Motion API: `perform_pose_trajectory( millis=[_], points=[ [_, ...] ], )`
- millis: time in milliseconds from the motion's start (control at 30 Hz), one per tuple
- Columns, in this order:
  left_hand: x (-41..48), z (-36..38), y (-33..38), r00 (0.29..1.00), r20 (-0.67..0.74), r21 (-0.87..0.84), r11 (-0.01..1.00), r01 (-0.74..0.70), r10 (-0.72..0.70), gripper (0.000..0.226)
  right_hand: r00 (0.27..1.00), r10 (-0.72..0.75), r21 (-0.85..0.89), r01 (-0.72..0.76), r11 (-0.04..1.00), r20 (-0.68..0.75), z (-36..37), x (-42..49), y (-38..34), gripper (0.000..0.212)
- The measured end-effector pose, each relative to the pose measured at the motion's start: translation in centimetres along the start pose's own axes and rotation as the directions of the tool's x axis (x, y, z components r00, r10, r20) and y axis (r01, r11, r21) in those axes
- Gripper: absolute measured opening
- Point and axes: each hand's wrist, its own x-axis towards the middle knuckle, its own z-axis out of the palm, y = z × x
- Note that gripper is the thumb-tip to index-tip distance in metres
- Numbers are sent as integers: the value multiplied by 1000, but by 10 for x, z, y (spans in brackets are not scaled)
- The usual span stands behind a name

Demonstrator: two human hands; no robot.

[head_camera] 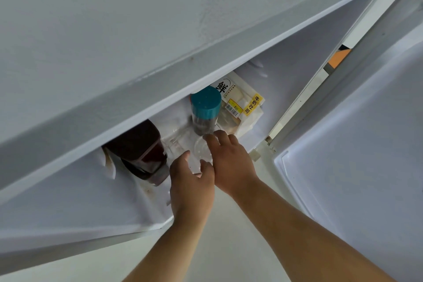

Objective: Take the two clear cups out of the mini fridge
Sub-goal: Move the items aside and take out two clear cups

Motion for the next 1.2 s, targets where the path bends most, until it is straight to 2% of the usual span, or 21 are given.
perform_pose_trajectory(
  millis=[133, 300, 533, 700, 833, 933, 1000, 1100, 1200],
  points=[
    [0, -10, 0, 1000, -10, -2, 1000, -7, 7, 58, 999, -26, 71, 28, 997, -34, -1, 3, -9, 55],
    [0, -11, -1, 997, -66, -36, 999, 28, -30, 49, 995, -102, 164, 99, 981, 11, -1, 14, -23, 60],
    [-1, -16, 2, 995, -88, -86, 996, 40, -47, 49, 991, -106, 141, 94, 986, 84, 4, 32, -32, 65],
    [-6, -19, 0, 997, -78, -13, 1000, -28, 27, 50, 986, -122, 152, 105, 983, 113, 7, 37, -31, 62],
    [-11, -18, -4, 992, -25, 66, 990, -125, 126, 52, 983, -168, 49, 165, 985, 68, 10, 40, -35, 71],
    [-8, -18, -7, 995, -26, 44, 994, -100, 101, 51, 972, -222, -32, 225, 974, 70, 12, 50, -38, 82],
    [-6, -18, -8, 997, -28, 11, 998, -68, 68, 48, 967, -233, -52, 239, 970, 107, 15, 57, -40, 77],
    [-5, -17, -8, 1000, -27, -50, 999, -12, 11, 45, 961, -256, -92, 265, 960, 101, 14, 62, -43, 56],
    [-7, -16, -6, 999, -33, -122, 992, 5, -9, 43, 960, -275, -109, 279, 954, 55, 5, 55, -38, 55]
  ],
)
